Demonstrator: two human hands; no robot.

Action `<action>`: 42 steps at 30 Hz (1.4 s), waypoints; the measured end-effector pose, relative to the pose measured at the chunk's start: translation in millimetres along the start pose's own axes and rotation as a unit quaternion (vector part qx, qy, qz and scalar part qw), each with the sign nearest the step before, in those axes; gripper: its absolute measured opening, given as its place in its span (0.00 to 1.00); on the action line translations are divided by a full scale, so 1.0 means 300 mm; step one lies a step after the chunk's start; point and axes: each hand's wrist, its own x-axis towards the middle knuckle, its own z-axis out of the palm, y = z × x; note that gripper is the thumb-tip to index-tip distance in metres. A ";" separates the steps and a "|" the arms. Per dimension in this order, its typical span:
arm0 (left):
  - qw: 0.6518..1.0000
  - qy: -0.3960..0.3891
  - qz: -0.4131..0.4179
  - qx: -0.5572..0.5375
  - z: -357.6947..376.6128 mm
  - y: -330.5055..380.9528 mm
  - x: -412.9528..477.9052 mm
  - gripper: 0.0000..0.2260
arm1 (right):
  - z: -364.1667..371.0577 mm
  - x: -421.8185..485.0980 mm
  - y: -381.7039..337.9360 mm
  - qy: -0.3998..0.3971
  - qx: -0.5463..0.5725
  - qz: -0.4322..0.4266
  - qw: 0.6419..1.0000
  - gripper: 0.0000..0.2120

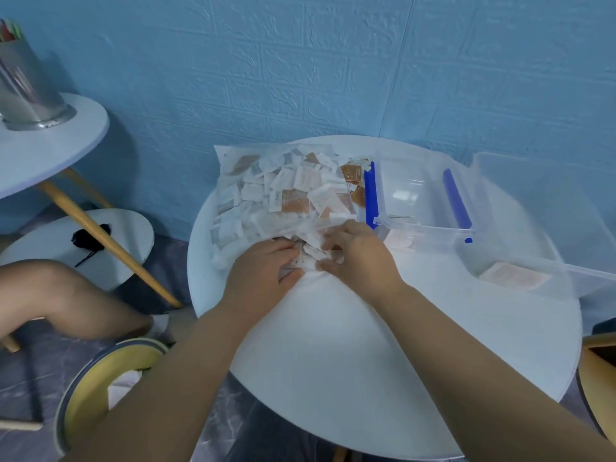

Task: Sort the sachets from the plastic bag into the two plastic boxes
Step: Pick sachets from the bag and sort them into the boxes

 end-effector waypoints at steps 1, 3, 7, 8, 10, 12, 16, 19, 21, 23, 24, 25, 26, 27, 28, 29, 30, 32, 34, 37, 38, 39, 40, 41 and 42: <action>1.000 0.004 -0.006 -0.002 -0.001 0.005 0.006 0.19 | 0.004 0.000 0.000 0.007 -0.004 -0.004 1.000 0.12; 1.000 0.016 -0.012 -0.003 -0.002 0.017 0.016 0.18 | 0.009 -0.002 -0.001 0.034 -0.019 -0.033 0.999 0.07; 0.999 0.028 0.002 0.025 0.008 0.018 0.034 0.16 | 0.005 -0.015 0.000 0.077 -0.016 -0.079 0.994 0.04; 0.999 0.029 0.015 0.036 0.008 0.017 0.036 0.14 | 0.000 -0.017 0.000 0.080 0.000 -0.069 0.994 0.05; 0.996 0.033 0.053 0.061 0.008 0.019 0.034 0.09 | -0.017 -0.021 -0.004 0.086 0.047 -0.037 0.994 0.05; 0.991 0.050 0.090 0.082 0.009 0.016 0.024 0.11 | -0.036 -0.027 -0.004 0.089 0.098 -0.010 0.991 0.04; 0.983 0.102 0.132 0.076 0.014 0.002 -0.012 0.12 | -0.082 -0.049 -0.016 0.081 0.194 0.037 0.977 0.02; 0.986 0.135 0.099 0.009 0.001 0.020 -0.051 0.12 | -0.120 -0.071 -0.017 0.073 0.272 0.103 0.954 0.03; 0.985 0.156 0.039 -0.067 -0.024 0.048 -0.072 0.12 | -0.151 -0.085 -0.023 0.067 0.353 0.152 0.921 0.03; 0.974 0.180 -0.047 -0.131 -0.051 0.081 -0.084 0.08 | -0.177 -0.102 -0.034 0.068 0.438 0.196 0.875 0.03; 0.965 0.181 -0.099 -0.160 -0.061 0.095 -0.083 0.06 | -0.185 -0.111 -0.038 0.069 0.464 0.213 0.857 0.04; 0.954 0.169 -0.154 -0.194 -0.067 0.107 -0.079 0.05 | -0.191 -0.120 -0.043 0.062 0.484 0.226 0.843 0.04; 0.937 0.148 -0.204 -0.240 -0.070 0.117 -0.075 0.06 | -0.190 -0.130 -0.046 0.048 0.499 0.233 0.833 0.04; 0.915 0.130 -0.243 -0.295 -0.069 0.129 -0.071 0.07 | -0.185 -0.140 -0.052 0.028 0.513 0.236 0.825 0.05; 0.891 0.118 -0.271 -0.345 -0.066 0.143 -0.069 0.07 | -0.176 -0.149 -0.059 0.007 0.521 0.235 0.821 0.05; 0.869 0.107 -0.291 -0.386 -0.061 0.160 -0.068 0.07 | -0.163 -0.157 -0.067 -0.012 0.522 0.233 0.820 0.06; 0.850 0.095 -0.308 -0.416 -0.057 0.178 -0.069 0.07 | -0.147 -0.161 -0.075 -0.026 0.520 0.231 0.822 0.06; 0.830 0.069 -0.325 -0.449 -0.048 0.213 -0.077 0.08 | -0.118 -0.165 -0.089 -0.035 0.513 0.232 0.825 0.05; 0.822 0.056 -0.320 -0.468 -0.048 0.235 -0.086 0.09 | -0.103 -0.162 -0.094 -0.027 0.509 0.241 0.826 0.04; 0.840 0.020 -0.273 -0.469 -0.065 0.236 -0.091 0.06 | -0.103 -0.153 -0.094 -0.024 0.509 0.244 0.825 0.03; 0.860 -0.005 -0.251 -0.444 -0.070 0.227 -0.089 0.06 | -0.099 -0.147 -0.089 -0.021 0.506 0.244 0.827 0.03; 0.878 -0.025 -0.235 -0.415 -0.075 0.214 -0.085 0.07 | -0.097 -0.142 -0.085 -0.012 0.498 0.240 0.833 0.03; 0.896 -0.034 -0.224 -0.382 -0.081 0.201 -0.076 0.07 | -0.091 -0.138 -0.079 0.004 0.472 0.229 0.851 0.02; 0.915 -0.030 -0.213 -0.342 -0.087 0.185 -0.064 0.07 | -0.084 -0.133 -0.067 0.029 0.424 0.205 0.882 0.02; 0.935 -0.018 -0.198 -0.294 -0.095 0.170 -0.047 0.06 | -0.081 -0.127 -0.058 0.053 0.363 0.167 0.915 0.02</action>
